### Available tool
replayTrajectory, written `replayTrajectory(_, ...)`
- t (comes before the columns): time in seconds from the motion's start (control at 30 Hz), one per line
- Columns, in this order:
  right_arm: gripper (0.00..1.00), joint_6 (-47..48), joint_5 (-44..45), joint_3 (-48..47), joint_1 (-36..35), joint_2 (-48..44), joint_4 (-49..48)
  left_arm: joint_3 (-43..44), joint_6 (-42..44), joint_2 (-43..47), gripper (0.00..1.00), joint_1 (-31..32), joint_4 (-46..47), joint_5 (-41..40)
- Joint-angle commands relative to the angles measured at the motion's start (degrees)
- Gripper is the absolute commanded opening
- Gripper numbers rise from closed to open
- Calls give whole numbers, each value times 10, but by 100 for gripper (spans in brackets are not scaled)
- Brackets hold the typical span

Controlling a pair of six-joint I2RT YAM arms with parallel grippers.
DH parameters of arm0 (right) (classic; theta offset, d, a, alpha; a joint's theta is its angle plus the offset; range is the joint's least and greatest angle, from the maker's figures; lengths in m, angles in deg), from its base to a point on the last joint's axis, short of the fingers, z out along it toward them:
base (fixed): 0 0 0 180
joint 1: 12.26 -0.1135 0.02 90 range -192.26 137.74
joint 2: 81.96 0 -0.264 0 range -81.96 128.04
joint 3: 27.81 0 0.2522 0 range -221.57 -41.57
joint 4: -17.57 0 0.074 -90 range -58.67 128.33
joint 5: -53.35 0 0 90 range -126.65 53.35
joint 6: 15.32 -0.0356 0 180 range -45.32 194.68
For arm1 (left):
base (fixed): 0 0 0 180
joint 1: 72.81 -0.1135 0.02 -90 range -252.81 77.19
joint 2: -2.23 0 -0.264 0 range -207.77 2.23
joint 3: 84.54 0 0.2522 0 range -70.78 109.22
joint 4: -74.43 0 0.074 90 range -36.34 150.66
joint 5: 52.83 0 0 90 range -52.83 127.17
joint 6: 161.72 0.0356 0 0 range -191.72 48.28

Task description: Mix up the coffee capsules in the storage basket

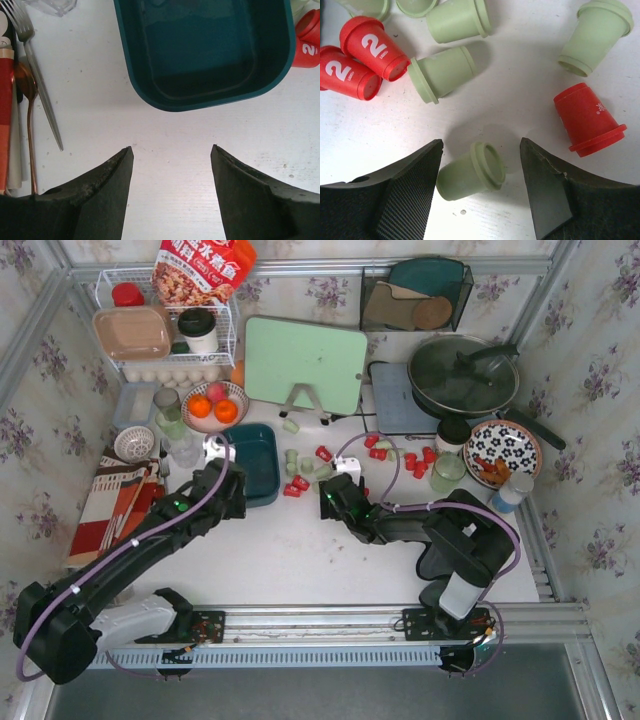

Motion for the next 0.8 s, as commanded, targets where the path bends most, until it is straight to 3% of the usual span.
replayTrajectory(0.0, 71, 21, -29, -6, -7, 6, 76, -11, -1, 22, 66, -7, 23, 15)
replayTrajectory(0.43, 61, 34, 3, -35, -17, 10, 140, -69, -7, 77, 66, -19, 51, -2)
replayTrajectory(0.67, 74, 42, -10, -40, -25, 9, 170, -97, -12, 84, 66, -25, 72, -12)
replayTrajectory(0.77, 75, 53, -17, -39, -26, 12, 174, -100, -10, 97, 66, -25, 70, -7)
